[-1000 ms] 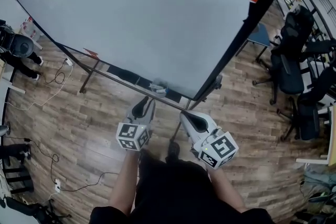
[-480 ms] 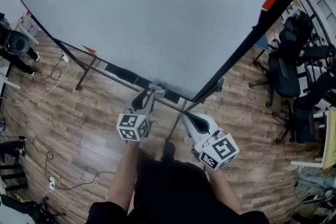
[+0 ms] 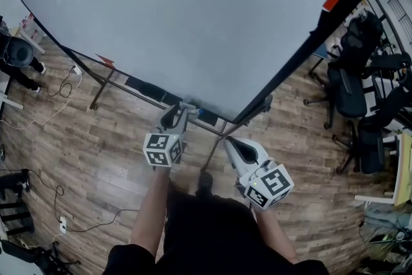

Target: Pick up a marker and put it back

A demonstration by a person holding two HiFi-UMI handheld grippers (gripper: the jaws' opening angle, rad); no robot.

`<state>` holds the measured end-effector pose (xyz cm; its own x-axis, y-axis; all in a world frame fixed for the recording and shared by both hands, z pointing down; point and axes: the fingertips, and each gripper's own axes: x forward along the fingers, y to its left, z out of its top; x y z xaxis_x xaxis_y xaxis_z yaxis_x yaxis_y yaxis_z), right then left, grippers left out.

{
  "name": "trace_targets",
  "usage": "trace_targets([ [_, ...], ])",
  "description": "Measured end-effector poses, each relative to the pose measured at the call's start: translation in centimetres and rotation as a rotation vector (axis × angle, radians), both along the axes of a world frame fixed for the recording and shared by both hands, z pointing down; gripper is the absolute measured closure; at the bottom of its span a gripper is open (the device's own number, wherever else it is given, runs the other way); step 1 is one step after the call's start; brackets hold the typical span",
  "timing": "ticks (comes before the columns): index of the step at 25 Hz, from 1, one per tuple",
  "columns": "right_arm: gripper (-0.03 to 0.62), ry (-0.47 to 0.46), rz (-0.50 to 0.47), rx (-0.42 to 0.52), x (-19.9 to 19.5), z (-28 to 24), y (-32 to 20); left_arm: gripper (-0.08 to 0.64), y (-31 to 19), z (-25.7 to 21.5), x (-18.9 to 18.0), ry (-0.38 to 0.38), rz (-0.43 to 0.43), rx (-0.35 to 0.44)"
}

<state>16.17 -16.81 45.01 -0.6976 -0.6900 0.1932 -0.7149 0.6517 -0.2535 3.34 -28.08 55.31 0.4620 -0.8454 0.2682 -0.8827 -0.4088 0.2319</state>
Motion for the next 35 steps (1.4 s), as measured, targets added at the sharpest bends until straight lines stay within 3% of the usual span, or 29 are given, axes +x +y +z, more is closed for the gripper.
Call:
trace_targets([
  [19,0.591,0.005,0.008,-0.015,1.3,0.6,-1.2,0.443,-1.4,1.5,-0.8,-0.006,-0.085,-0.036],
  [35,0.591,0.021,0.014,-0.024,1.7,1.1,-1.3,0.46,-3.2,3.0,-0.4,-0.007,-0.065,-0.052],
])
